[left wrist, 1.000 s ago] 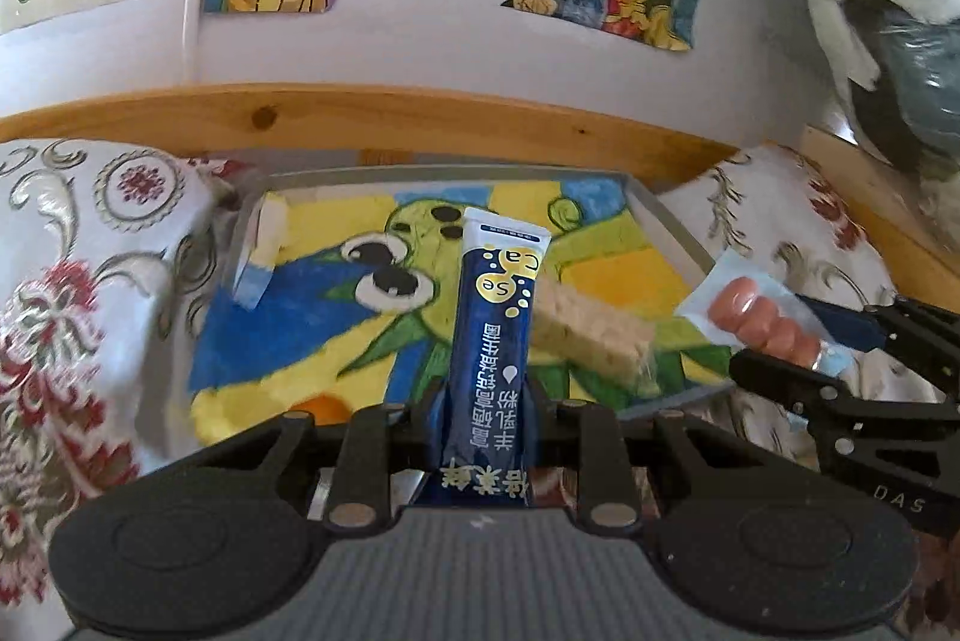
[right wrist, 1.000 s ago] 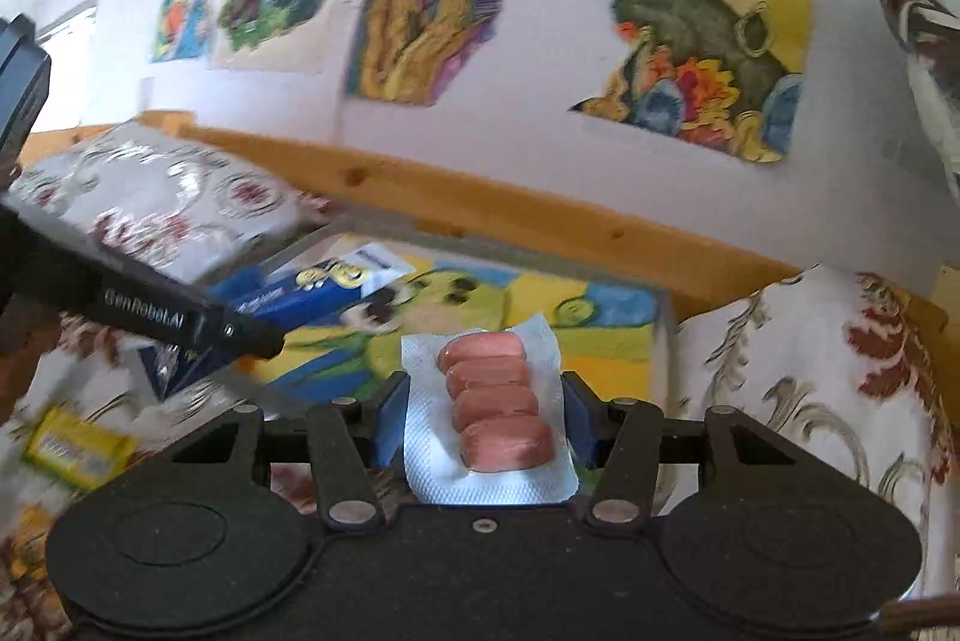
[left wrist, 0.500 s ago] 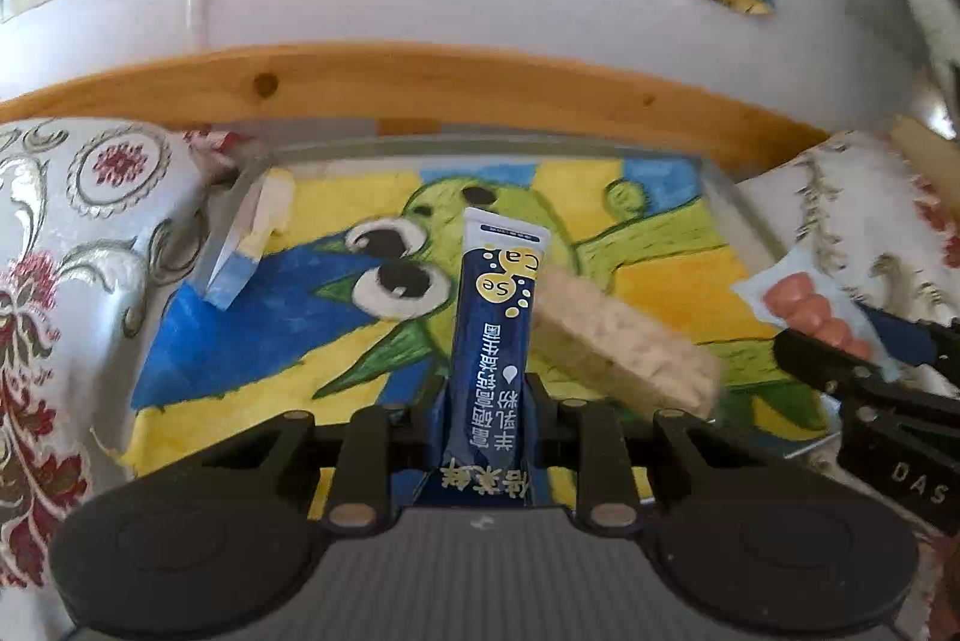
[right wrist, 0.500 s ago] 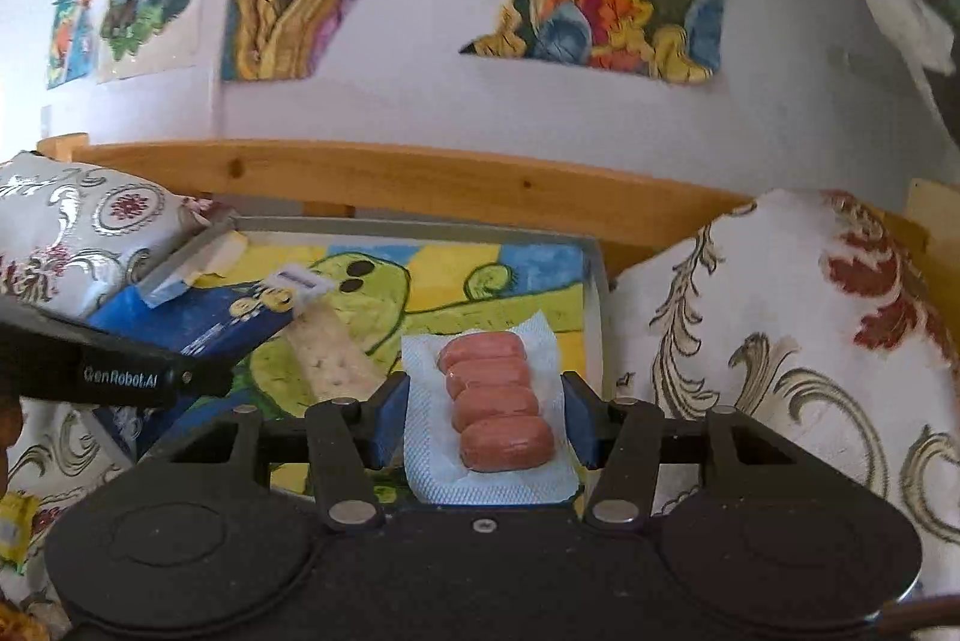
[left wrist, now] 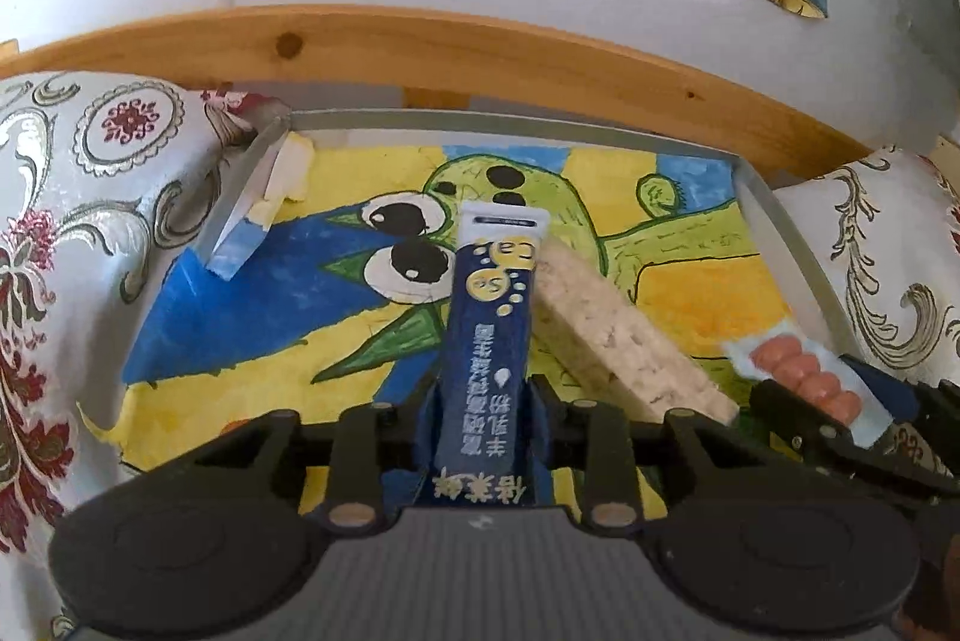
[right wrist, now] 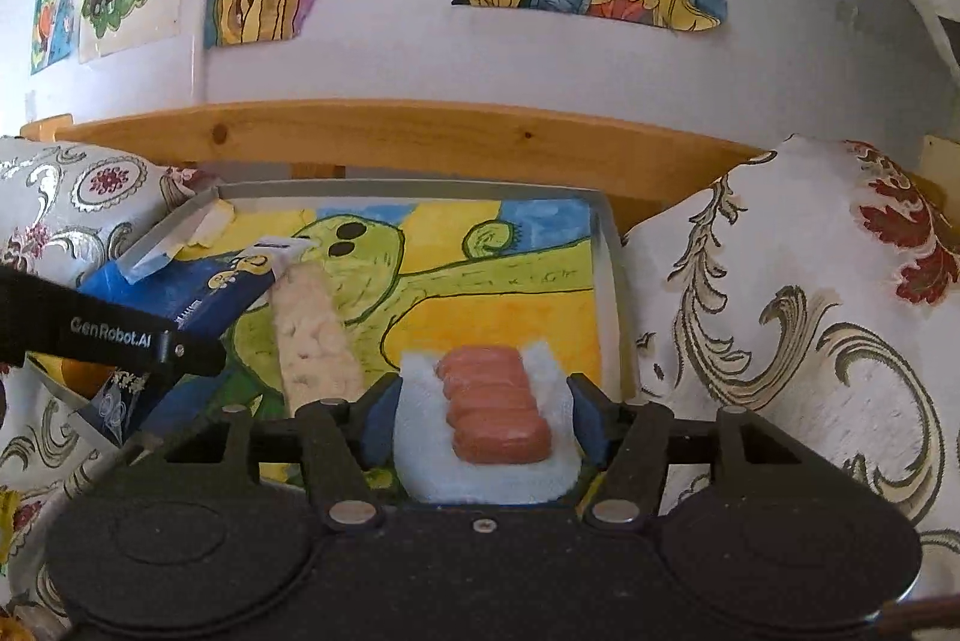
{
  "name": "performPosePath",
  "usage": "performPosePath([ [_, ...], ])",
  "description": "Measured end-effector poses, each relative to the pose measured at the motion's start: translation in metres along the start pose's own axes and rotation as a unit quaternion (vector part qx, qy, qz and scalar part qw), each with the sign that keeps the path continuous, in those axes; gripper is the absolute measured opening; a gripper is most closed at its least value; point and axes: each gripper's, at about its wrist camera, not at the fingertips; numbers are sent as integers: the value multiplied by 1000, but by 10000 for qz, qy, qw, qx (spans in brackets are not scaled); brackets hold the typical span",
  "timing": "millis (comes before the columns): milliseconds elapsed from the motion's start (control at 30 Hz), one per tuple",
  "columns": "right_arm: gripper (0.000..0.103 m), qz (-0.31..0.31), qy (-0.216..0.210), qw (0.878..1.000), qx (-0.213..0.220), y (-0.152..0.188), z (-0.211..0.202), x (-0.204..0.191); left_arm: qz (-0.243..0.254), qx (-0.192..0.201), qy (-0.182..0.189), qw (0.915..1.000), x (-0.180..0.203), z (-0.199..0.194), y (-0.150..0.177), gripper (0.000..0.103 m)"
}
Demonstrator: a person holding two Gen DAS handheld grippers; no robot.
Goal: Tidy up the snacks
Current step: 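Carry the blue sachet and sausages on paper over the grey tray with both tools, then open the left gripper to drop the sachet while the right releases the sausages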
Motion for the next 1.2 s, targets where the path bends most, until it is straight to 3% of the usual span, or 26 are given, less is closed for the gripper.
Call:
performPosePath([
  [133,70,-188,25,9998,95,0,-3,-6,22,-176,32,9998,-2,6,1,53],
  [300,78,-282,54,9993,228,3,-8,-9,-61,-36,80,9999,-7,3,2,76],
  [400,81,-332,92,9990,272,6,-12,-12,-65,75,57,9999,-9,-1,2,84],
  [667,90,-401,196,9977,511,8,-30,-21,-194,465,49,9987,-19,-16,5,96],
  [800,101,-328,265,9965,723,7,-44,-27,-318,758,29,9966,-30,-30,9,101],
  [1200,102,-289,144,9959,845,28,-100,-64,-542,1186,40,9914,-69,-80,50,102],
])
Point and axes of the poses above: each gripper's, at about its wrist camera, not at the fingertips, and z roughly the way its jaws point, x to its right, y to its underside, and after that the axes turned 15 degrees about -y, right-handed
